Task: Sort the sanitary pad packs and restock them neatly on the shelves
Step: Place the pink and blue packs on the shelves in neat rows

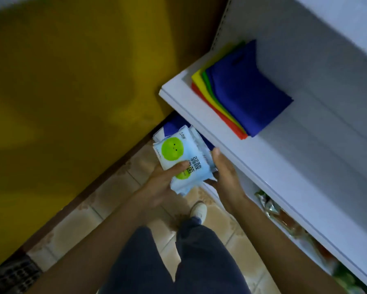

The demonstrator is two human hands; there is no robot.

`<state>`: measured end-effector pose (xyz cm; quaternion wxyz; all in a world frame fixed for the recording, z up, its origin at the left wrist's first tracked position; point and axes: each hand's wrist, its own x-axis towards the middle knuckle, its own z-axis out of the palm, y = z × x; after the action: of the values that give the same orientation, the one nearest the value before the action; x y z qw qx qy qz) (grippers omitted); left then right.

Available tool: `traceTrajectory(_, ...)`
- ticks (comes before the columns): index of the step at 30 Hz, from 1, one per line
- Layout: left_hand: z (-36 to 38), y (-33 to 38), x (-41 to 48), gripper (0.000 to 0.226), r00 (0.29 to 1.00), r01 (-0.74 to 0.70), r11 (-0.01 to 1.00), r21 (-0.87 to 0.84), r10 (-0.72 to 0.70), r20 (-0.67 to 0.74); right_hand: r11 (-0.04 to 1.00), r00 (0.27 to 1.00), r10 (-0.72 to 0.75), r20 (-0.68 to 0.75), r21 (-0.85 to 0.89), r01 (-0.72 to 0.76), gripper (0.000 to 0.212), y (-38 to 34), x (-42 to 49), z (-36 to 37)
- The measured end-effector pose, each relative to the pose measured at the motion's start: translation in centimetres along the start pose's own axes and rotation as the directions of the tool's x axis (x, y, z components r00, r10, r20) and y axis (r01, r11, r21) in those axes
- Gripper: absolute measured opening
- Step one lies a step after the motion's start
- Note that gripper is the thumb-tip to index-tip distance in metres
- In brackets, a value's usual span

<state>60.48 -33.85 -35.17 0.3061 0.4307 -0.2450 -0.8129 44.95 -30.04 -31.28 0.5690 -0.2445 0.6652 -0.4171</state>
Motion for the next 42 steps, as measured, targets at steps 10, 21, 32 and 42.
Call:
traceTrajectory(10,7.2,8.4,-5.2,0.086,0.876,-0.44,0.72,0.536,0.213,0.433,0.787,0.974,-0.219,-0.055,0.58,0.21,0.07,-3.8,-7.8,0.9)
traceTrajectory(21,17.0,13.2,-7.1,0.027,0.796,-0.496,0.707,0.505,0.138,0.589,0.649,0.894,-0.368,-0.255,0.618,0.443,0.056,-8.2,-13.0,-4.2)
traceTrajectory(32,33.0,18.6,-4.8,0.092,0.411,-0.91,0.132,0.394,0.14,0.901,0.443,0.13,-0.885,-0.446,-0.724,0.529,0.076,-17.3,-17.0,-17.5)
traceTrajectory(42,39.8,17.4,1.4,0.081,0.41,-0.912,0.155,0.38,0.341,0.846,0.356,0.005,-0.917,-0.398,-0.816,0.455,0.097,-22.3,-13.0,-25.0)
